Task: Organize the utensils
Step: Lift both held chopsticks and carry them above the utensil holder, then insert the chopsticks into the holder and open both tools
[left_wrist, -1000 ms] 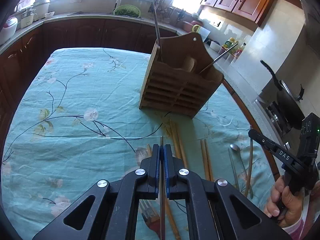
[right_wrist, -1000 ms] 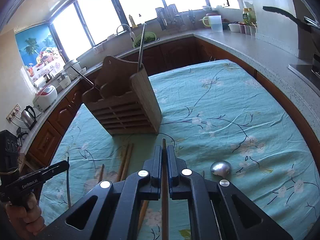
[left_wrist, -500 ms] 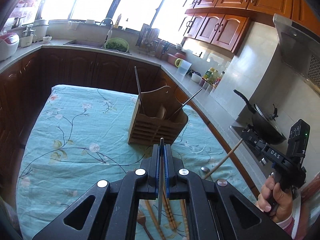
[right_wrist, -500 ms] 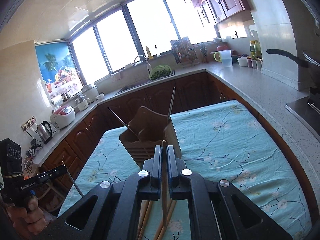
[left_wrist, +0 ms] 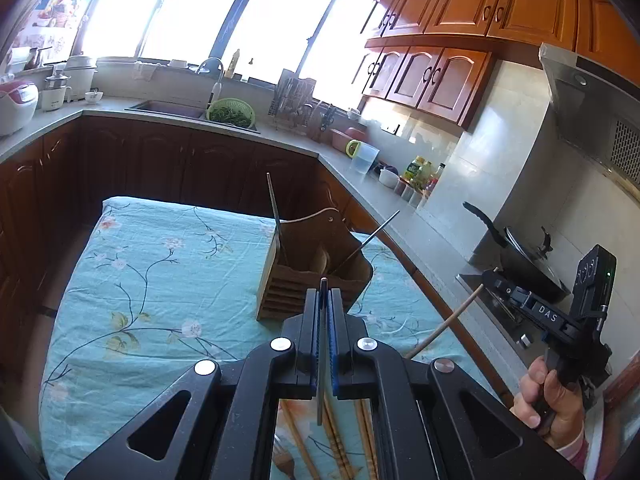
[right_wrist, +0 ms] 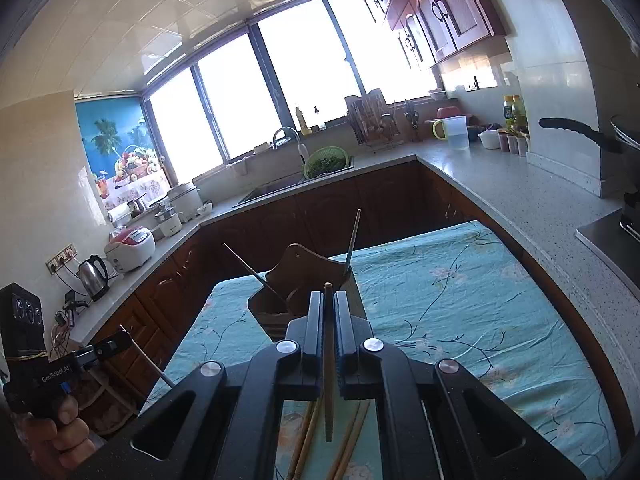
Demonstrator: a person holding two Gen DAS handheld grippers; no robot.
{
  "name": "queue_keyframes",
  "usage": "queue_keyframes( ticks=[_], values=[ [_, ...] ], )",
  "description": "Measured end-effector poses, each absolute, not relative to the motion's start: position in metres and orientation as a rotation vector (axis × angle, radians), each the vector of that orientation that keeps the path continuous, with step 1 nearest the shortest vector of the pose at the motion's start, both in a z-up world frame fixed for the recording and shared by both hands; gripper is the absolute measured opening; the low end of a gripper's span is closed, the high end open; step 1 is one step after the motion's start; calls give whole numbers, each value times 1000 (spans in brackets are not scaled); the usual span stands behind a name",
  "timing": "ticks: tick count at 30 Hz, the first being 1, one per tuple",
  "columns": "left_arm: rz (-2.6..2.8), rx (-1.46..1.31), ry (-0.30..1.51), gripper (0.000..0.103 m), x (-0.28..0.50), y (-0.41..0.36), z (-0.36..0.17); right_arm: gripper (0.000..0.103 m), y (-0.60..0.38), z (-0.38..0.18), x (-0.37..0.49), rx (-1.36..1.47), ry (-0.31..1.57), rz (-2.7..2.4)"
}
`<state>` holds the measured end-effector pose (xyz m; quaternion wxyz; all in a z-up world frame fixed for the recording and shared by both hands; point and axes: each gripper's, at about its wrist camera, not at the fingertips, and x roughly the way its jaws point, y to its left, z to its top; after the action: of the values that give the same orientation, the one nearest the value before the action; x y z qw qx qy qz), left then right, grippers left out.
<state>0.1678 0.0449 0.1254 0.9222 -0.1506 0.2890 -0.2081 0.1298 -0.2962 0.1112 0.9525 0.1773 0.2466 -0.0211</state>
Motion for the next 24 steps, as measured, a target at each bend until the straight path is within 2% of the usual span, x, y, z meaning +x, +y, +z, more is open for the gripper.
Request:
queue_keyframes(
  ticks=[9, 17, 24],
  values=[
    [-420, -294, 502, 1, 193, 46, 152, 5, -301, 131, 150, 354, 452, -45],
    [-388, -294, 378, 1, 238, 44, 184, 5, -312, 174, 191, 347, 341, -66],
    [-330, -333, 373, 1, 296, 41, 153, 5, -322, 168, 237, 349, 337, -98]
  ],
)
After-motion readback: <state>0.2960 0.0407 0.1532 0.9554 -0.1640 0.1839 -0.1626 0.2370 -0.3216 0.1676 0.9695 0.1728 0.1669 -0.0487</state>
